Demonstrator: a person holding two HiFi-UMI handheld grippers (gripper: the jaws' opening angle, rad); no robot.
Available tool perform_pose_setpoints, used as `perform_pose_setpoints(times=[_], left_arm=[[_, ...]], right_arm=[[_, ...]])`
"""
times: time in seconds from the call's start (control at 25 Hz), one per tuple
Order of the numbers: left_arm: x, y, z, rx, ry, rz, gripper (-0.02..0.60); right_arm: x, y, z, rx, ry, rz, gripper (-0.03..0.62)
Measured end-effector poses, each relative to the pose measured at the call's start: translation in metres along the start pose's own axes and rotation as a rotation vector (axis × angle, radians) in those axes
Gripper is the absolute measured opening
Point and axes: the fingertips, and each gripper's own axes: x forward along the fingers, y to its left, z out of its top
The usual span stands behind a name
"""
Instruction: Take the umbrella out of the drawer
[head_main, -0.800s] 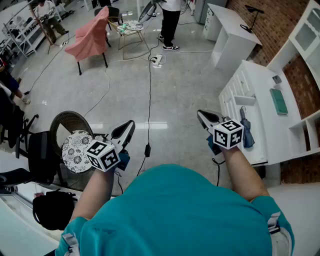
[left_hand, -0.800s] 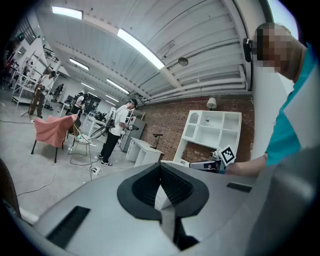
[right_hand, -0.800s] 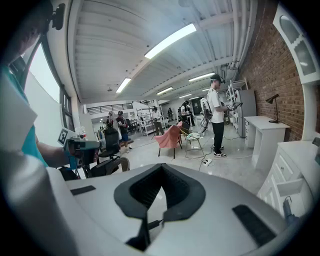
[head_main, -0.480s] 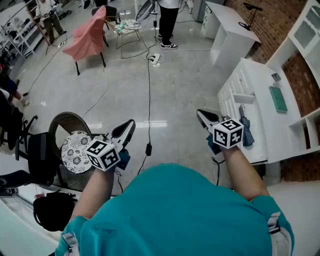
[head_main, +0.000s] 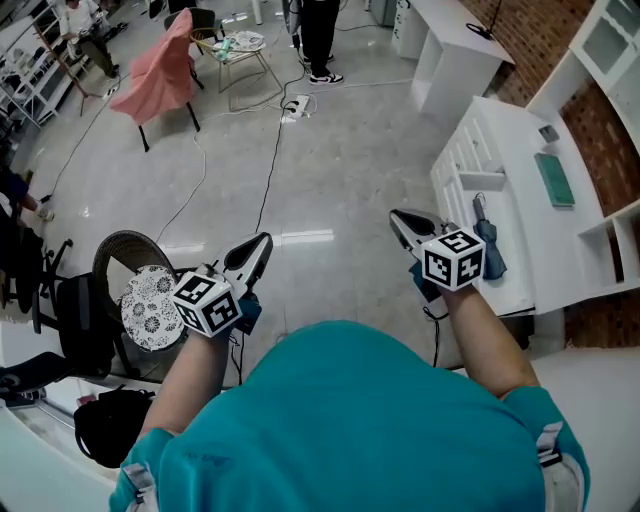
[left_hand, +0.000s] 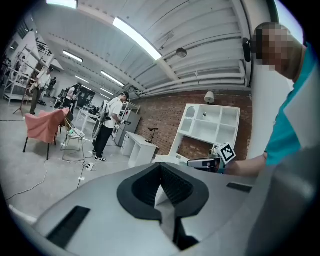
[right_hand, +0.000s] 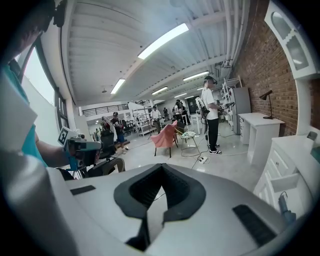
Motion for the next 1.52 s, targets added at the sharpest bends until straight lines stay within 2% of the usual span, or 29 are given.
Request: perform_pose_setpoints(times=[0.6, 1.0, 1.2, 1.4, 1.52], left_arm=[[0.117, -0.066, 0.005, 0.023, 0.034, -0.08, 0.014], [0.186, -0.101, -0.003, 0.005, 0.092, -0.205, 0.014], [0.185, -0.062, 0.003, -0.009, 0.086, -0.203, 0.014], [0.17, 0.02, 0.016, -0.023, 0.076, -0.183, 0.014], [0.162, 0.076, 0.036, -0.033, 0.069, -0.173, 0.014]], right_arm=[[-0.068, -0.084, 0.0, -0.007, -0.024, -0.027, 0.02], [-0.106, -0.117, -0.017, 0.036, -0.029, -0.086, 0.02], [-0.074, -0.12, -0.017, 0.051, -0.011, -0.1, 0.02], [0.007, -0.101, 0.014, 0.024, -0.014, -0.07, 0.02], [0.062, -0.086, 0.042, 0.008, -0.021, -0.048, 0.02]])
